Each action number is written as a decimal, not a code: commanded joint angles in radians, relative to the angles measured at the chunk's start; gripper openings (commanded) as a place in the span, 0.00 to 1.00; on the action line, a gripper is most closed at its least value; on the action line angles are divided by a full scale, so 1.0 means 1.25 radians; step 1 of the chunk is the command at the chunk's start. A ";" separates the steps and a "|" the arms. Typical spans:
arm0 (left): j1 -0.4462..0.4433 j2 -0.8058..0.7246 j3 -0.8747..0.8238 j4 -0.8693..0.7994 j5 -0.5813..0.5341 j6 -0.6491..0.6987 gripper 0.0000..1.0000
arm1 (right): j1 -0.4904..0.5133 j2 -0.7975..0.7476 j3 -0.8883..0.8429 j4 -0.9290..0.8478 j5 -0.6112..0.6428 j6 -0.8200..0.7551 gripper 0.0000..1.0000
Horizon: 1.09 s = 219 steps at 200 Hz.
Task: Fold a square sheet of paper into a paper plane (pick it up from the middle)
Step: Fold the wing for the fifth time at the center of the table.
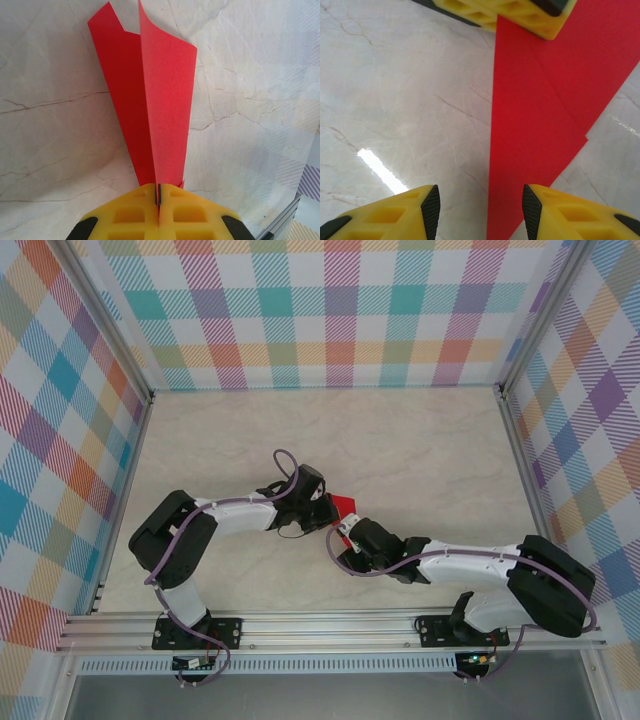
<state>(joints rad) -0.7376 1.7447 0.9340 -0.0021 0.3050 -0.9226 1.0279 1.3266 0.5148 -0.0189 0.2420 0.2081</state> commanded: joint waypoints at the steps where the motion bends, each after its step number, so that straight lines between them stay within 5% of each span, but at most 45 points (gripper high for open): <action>1: -0.007 0.009 0.020 -0.017 0.015 0.012 0.00 | 0.006 0.029 0.025 0.032 0.044 -0.019 0.48; 113: -0.006 0.012 0.024 -0.018 0.018 0.014 0.00 | 0.017 0.080 0.047 0.041 0.107 -0.023 0.33; 219: -0.006 0.012 0.030 -0.025 0.027 0.019 0.00 | 0.016 0.108 0.061 0.037 0.139 -0.016 0.30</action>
<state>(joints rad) -0.7376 1.7466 0.9455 -0.0032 0.3244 -0.9199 1.0420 1.4460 0.5644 0.0162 0.3790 0.1932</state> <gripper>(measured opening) 0.046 0.317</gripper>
